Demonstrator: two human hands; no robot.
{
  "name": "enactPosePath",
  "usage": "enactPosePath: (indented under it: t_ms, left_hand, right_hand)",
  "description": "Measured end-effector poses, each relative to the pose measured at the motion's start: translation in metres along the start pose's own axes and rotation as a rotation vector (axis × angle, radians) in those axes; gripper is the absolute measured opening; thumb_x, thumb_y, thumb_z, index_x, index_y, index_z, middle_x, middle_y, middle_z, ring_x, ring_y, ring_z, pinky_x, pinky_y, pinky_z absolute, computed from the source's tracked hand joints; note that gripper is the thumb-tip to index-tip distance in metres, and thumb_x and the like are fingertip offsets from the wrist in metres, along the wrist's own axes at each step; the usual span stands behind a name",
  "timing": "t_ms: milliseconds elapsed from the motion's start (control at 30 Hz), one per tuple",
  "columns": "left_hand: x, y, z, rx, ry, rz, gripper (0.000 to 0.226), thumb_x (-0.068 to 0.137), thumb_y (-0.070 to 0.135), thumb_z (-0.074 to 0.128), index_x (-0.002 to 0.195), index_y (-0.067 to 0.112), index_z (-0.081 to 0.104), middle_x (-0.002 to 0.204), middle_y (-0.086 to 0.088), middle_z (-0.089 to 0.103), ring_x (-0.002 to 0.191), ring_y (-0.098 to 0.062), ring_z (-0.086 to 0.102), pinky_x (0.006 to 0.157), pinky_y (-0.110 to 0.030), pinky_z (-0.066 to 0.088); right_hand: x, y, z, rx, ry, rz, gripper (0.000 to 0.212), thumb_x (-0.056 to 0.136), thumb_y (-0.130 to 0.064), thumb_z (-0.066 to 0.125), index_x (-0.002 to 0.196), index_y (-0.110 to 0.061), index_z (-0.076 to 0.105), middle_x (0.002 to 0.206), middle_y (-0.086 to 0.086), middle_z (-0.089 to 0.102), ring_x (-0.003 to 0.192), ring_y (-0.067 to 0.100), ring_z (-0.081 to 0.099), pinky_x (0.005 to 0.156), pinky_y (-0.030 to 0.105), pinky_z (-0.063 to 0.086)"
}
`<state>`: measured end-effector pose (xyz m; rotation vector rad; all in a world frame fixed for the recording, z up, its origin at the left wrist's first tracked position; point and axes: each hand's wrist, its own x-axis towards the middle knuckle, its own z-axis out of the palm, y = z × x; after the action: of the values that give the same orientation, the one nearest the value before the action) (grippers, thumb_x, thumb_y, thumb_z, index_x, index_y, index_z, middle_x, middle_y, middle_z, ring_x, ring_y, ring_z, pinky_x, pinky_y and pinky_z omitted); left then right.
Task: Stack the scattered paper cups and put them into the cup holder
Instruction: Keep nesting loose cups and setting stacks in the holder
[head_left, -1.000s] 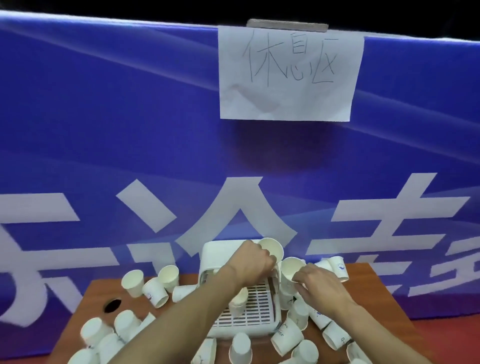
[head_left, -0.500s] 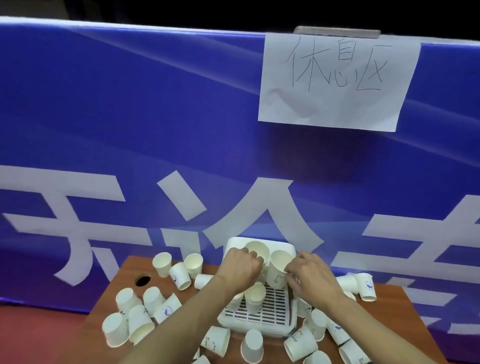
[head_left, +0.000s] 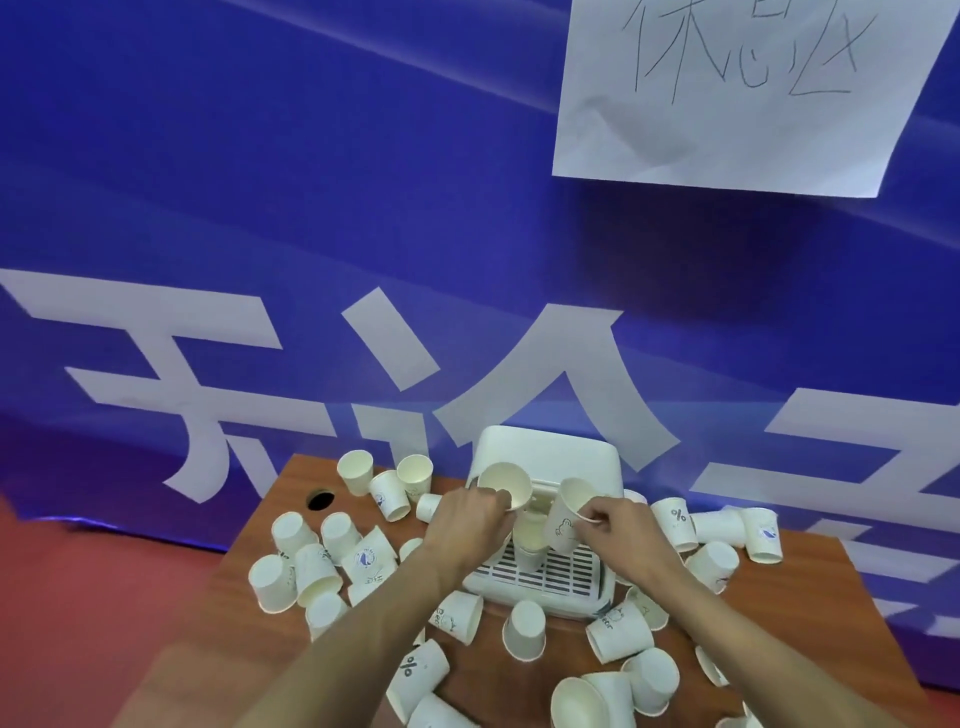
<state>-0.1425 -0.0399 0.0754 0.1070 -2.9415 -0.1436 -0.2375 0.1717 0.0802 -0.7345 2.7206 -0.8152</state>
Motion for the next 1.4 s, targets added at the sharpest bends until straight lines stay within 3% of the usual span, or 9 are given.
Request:
enactPosePath:
  t_ms: [200, 400, 533, 767, 867, 1100, 1300, 1400]
  left_hand:
    - [-0.010, -0.008, 0.001, -0.003, 0.057, 0.027, 0.032, 0.098, 0.046, 0.048, 0.100, 0.020, 0.067, 0.094, -0.001, 0.071, 0.075, -0.017, 0.066, 0.060, -0.025, 0.046]
    - [-0.025, -0.011, 0.007, 0.025, 0.077, 0.082, 0.031, 0.101, 0.041, 0.044, 0.106, 0.018, 0.065, 0.097, -0.002, 0.069, 0.080, -0.019, 0.065, 0.067, -0.029, 0.054]
    - [-0.038, -0.015, 0.013, 0.065, 0.106, 0.181, 0.028, 0.101, 0.033, 0.043, 0.098, 0.015, 0.065, 0.090, -0.004, 0.066, 0.075, -0.022, 0.061, 0.058, -0.031, 0.049]
    - [-0.053, -0.025, 0.029, -0.005, 0.177, 0.225, 0.008, 0.080, 0.018, 0.078, 0.081, 0.015, 0.070, 0.084, -0.002, 0.068, 0.060, -0.021, 0.060, 0.044, -0.030, 0.048]
    - [-0.059, -0.033, 0.048, -0.049, 0.224, 0.207, 0.011, 0.076, 0.012, 0.078, 0.079, 0.014, 0.068, 0.088, -0.001, 0.067, 0.064, -0.022, 0.059, 0.047, -0.033, 0.048]
    - [-0.065, -0.051, 0.089, -0.124, 0.272, 0.200, 0.025, 0.067, 0.007, 0.083, 0.087, 0.015, 0.070, 0.092, -0.002, 0.069, 0.068, -0.022, 0.061, 0.048, -0.029, 0.045]
    - [-0.054, -0.052, 0.100, -0.163, 0.321, 0.167, 0.021, 0.072, 0.009, 0.081, 0.090, 0.016, 0.071, 0.094, -0.004, 0.069, 0.069, -0.024, 0.060, 0.048, -0.030, 0.046]
    - [-0.044, -0.050, 0.103, -0.174, 0.314, 0.155, 0.018, 0.074, 0.011, 0.081, 0.089, 0.017, 0.072, 0.093, -0.003, 0.069, 0.070, -0.022, 0.062, 0.049, -0.031, 0.048]
  right_hand:
    - [-0.002, -0.004, 0.006, -0.027, 0.001, -0.040, 0.013, 0.087, -0.039, 0.065, 0.080, -0.030, 0.070, 0.074, -0.017, 0.068, 0.072, 0.002, 0.063, 0.068, 0.026, 0.055]
    - [-0.013, -0.005, 0.016, -0.292, 0.082, -0.221, 0.019, 0.093, -0.040, 0.055, 0.088, -0.027, 0.067, 0.086, -0.011, 0.068, 0.076, 0.011, 0.061, 0.064, 0.032, 0.055]
    - [-0.027, -0.001, 0.029, -0.419, 0.113, -0.350, 0.016, 0.096, -0.042, 0.055, 0.102, -0.033, 0.067, 0.098, -0.014, 0.068, 0.083, 0.012, 0.067, 0.063, 0.030, 0.053]
    - [-0.038, 0.004, 0.042, -0.373, 0.135, -0.353, 0.015, 0.092, -0.027, 0.065, 0.105, -0.031, 0.071, 0.102, -0.013, 0.070, 0.091, 0.013, 0.068, 0.067, 0.032, 0.055]
    - [-0.039, 0.008, 0.050, -0.381, 0.147, -0.345, 0.017, 0.093, -0.024, 0.064, 0.107, -0.030, 0.072, 0.105, -0.012, 0.071, 0.095, 0.012, 0.068, 0.069, 0.033, 0.056]
    - [-0.031, 0.033, 0.087, -0.274, 0.286, -0.410, 0.017, 0.085, -0.012, 0.075, 0.097, -0.024, 0.074, 0.096, -0.009, 0.072, 0.085, 0.012, 0.069, 0.055, 0.031, 0.056]
    - [-0.018, 0.052, 0.114, -0.212, 0.363, -0.396, 0.019, 0.086, -0.012, 0.076, 0.099, -0.025, 0.072, 0.098, -0.009, 0.072, 0.088, 0.010, 0.068, 0.064, 0.026, 0.058]
    - [-0.011, 0.057, 0.121, -0.198, 0.368, -0.383, 0.019, 0.088, -0.014, 0.074, 0.102, -0.026, 0.070, 0.099, -0.009, 0.072, 0.087, 0.011, 0.068, 0.062, 0.030, 0.058]
